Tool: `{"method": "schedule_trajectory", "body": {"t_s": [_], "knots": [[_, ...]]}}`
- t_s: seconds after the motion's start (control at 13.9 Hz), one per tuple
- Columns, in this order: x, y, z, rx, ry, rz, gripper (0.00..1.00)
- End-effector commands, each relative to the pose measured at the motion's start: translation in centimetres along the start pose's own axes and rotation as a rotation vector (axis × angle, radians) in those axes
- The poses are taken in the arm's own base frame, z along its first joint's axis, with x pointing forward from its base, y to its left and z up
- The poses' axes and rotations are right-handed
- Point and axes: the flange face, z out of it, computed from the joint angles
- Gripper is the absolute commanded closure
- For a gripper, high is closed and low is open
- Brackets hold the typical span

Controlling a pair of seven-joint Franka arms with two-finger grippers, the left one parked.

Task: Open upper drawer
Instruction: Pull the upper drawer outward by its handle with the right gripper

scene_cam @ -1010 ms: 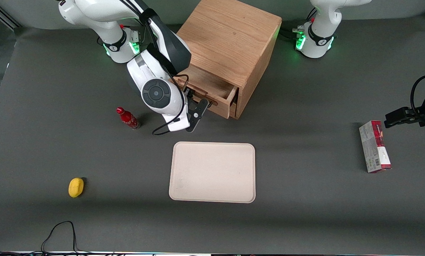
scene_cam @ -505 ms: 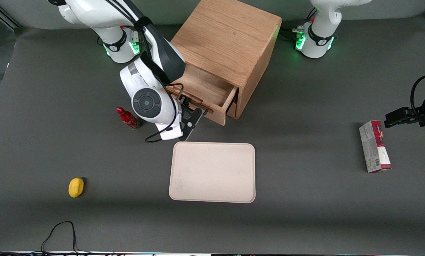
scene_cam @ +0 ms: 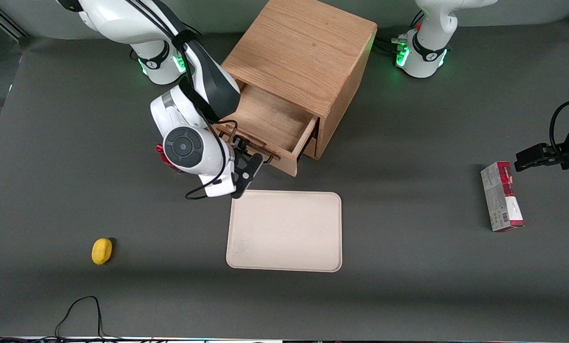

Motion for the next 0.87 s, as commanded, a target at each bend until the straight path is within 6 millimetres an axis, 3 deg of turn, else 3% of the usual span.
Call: {"method": "schedule_trajectory", "body": {"t_s": [0.0, 0.79], "knots": [[0.3, 1.0, -1.1, -0.020, 0.016, -0.037, 0.00], [1.1, 4.1, -2.1, -0.036, 0.057, -0.068, 0.00]]}}
